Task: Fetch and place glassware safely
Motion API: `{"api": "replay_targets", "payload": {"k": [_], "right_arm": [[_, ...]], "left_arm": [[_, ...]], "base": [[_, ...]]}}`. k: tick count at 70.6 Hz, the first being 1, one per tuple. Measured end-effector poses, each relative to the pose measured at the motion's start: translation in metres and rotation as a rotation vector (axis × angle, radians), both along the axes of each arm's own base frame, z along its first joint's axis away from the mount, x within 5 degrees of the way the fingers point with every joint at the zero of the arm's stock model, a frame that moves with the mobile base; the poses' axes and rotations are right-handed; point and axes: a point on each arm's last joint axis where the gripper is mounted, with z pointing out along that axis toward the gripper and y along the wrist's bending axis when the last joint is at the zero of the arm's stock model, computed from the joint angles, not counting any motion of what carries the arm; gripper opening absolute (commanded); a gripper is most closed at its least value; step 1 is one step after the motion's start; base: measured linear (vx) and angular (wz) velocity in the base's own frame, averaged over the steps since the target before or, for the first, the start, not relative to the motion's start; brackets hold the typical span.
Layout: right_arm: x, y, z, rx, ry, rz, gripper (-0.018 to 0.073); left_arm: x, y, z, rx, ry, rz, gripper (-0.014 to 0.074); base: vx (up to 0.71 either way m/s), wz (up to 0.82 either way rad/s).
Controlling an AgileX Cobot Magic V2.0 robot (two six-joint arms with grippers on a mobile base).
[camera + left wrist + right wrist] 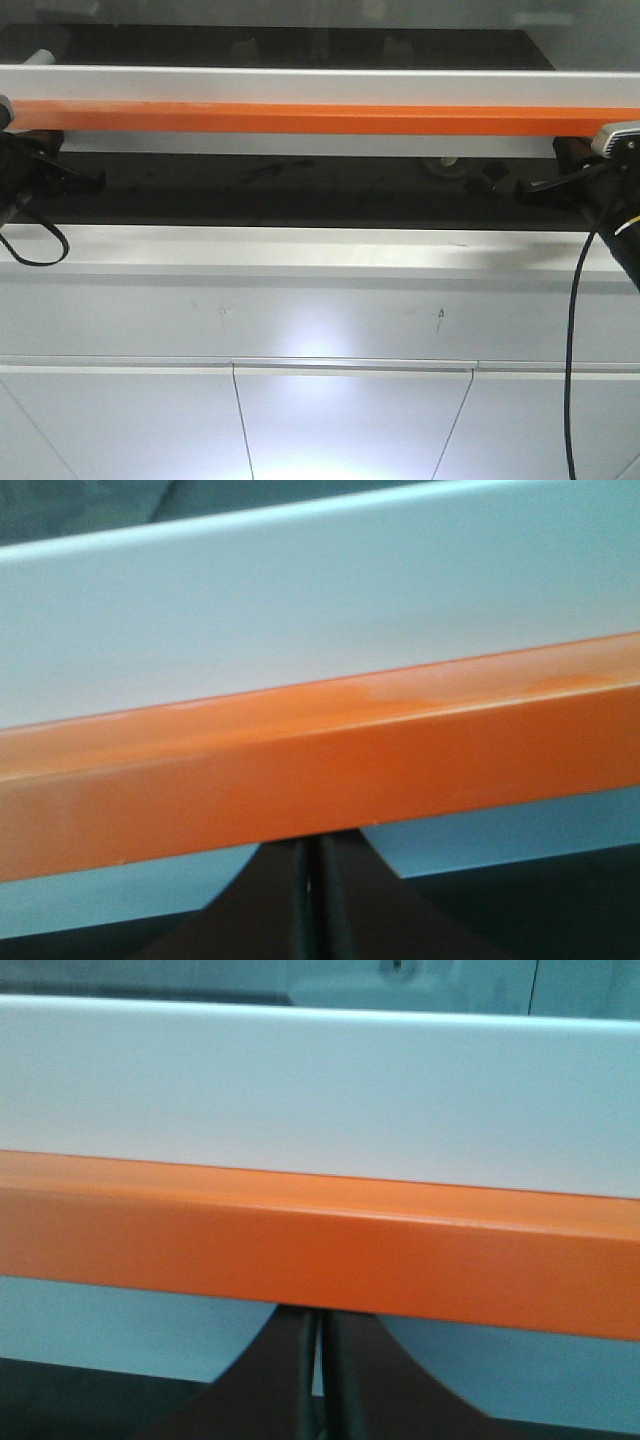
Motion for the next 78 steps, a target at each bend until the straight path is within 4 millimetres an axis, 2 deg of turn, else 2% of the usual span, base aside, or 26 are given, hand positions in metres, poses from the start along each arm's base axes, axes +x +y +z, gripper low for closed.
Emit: {"api": "replay_targets", "payload": {"k": [22, 36, 67, 78], "right_arm": [[-0.014, 0.001, 0.053, -0.003, -0.188, 0.004, -0.0001], [-0.021, 0.001, 0.065, -0.006, -0.221, 0.003, -0.0001], [-0.025, 0.003, 0.069, -0.035, -0.209, 0.020, -0.0001], [-0.027, 0.004, 0.072, -0.024, -0.202, 0.022, -0.0001]], "left_arm": [[-0.014, 0.000, 0.060, -0.003, -0.191, 0.000, -0.0007], [-0.027, 0.000, 0.092, -0.005, -0.333, -0.004, -0.0007], [-0.031, 0.000, 0.094, -0.003, -0.306, -0.001, -0.0007], [-0.041, 0.001, 0.101, -0.002, -0.280, 0.003, -0.0007]], "base": [[0.00, 0.00], [0.00, 0.00], [0.00, 0.00], [0.00, 0.00]]}}
